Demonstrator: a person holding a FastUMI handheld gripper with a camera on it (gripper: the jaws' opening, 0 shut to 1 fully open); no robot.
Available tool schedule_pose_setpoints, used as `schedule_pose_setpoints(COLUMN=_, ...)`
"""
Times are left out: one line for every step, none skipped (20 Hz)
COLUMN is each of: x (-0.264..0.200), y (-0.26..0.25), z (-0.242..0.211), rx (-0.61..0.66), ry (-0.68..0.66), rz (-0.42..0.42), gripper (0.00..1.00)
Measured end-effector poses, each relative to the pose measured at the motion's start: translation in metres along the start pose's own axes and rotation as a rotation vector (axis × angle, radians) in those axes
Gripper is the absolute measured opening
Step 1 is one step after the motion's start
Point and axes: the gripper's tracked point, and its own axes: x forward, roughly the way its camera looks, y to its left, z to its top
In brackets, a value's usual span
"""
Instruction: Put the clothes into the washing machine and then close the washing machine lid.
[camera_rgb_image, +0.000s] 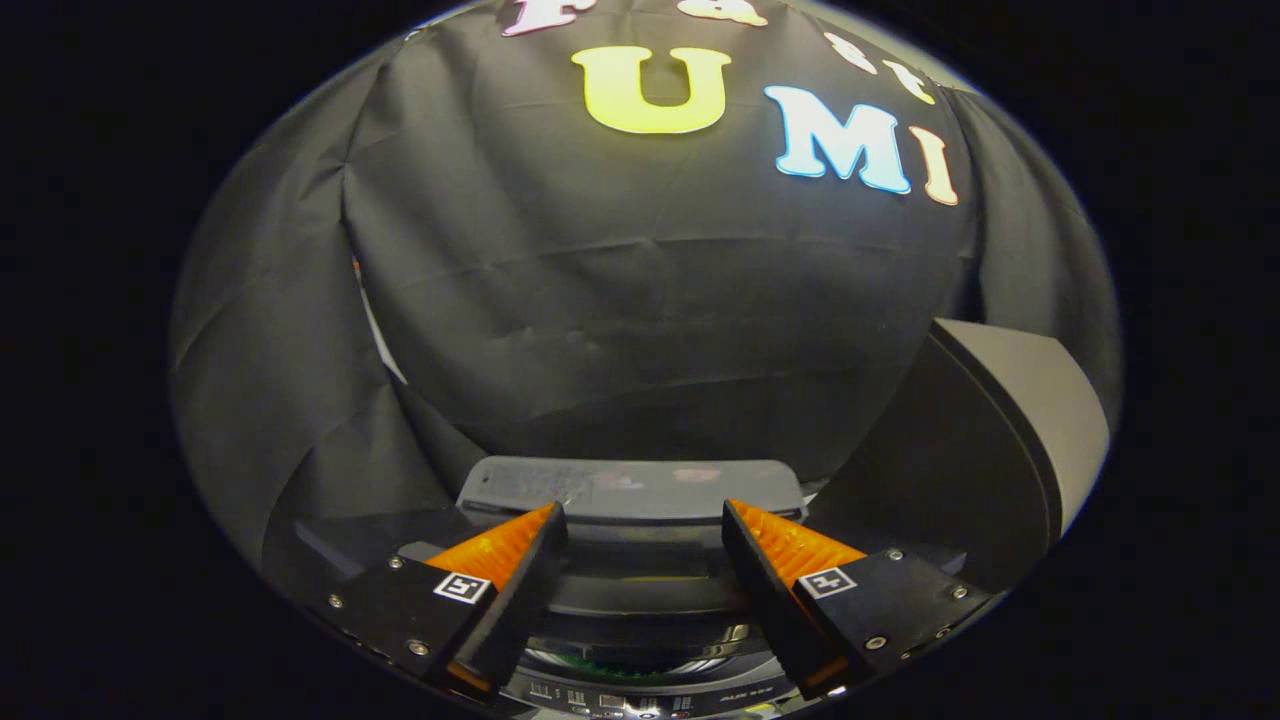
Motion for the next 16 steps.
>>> schedule_pose_setpoints(x=-0.008, y=0.001, z=-0.008, rx=-0.003, ry=-0.014, rz=0.000, gripper=0.96)
schedule_pose_setpoints(x=-0.013, y=0.002, z=-0.018, rx=0.001, ry=-0.010, rz=0.001, gripper=0.96)
schedule_pose_setpoints(x=-0.010, y=0.004, z=-0.030, rx=0.001, ry=0.000, rz=0.002, gripper=0.96)
schedule_pose_setpoints(x=-0.011, y=0.005, z=-0.039, rx=-0.003, ry=0.012, rz=-0.003, gripper=0.96)
schedule_pose_setpoints(x=-0.014, y=0.009, z=-0.045, rx=-0.009, ry=0.021, rz=0.000, gripper=0.96)
schedule_pose_setpoints(x=-0.015, y=0.011, z=-0.048, rx=-0.017, ry=0.027, rz=-0.001, gripper=0.96)
schedule_pose_setpoints(x=-0.014, y=0.012, z=-0.050, rx=-0.024, ry=0.028, rz=-0.001, gripper=0.96)
schedule_pose_setpoints(x=-0.015, y=0.014, z=-0.049, rx=-0.024, ry=0.024, rz=0.002, gripper=0.96)
schedule_pose_setpoints(x=-0.016, y=0.015, z=-0.047, rx=-0.021, ry=0.015, rz=0.005, gripper=0.96)
schedule_pose_setpoints(x=-0.017, y=0.015, z=-0.044, rx=-0.017, ry=0.005, rz=0.006, gripper=0.96)
schedule_pose_setpoints(x=-0.019, y=0.016, z=-0.042, rx=-0.016, ry=-0.008, rz=0.008, gripper=0.96)
schedule_pose_setpoints(x=-0.020, y=0.016, z=-0.038, rx=-0.018, ry=-0.022, rz=0.007, gripper=0.96)
schedule_pose_setpoints(x=-0.021, y=0.012, z=-0.036, rx=-0.024, ry=-0.035, rz=-0.003, gripper=0.96)
schedule_pose_setpoints(x=-0.022, y=0.006, z=-0.036, rx=-0.030, ry=-0.038, rz=-0.021, gripper=0.96)
schedule_pose_setpoints(x=-0.021, y=0.001, z=-0.037, rx=-0.036, ry=-0.043, rz=-0.030, gripper=0.96)
schedule_pose_setpoints(x=-0.023, y=-0.002, z=-0.037, rx=-0.039, ry=-0.051, rz=-0.034, gripper=0.96)
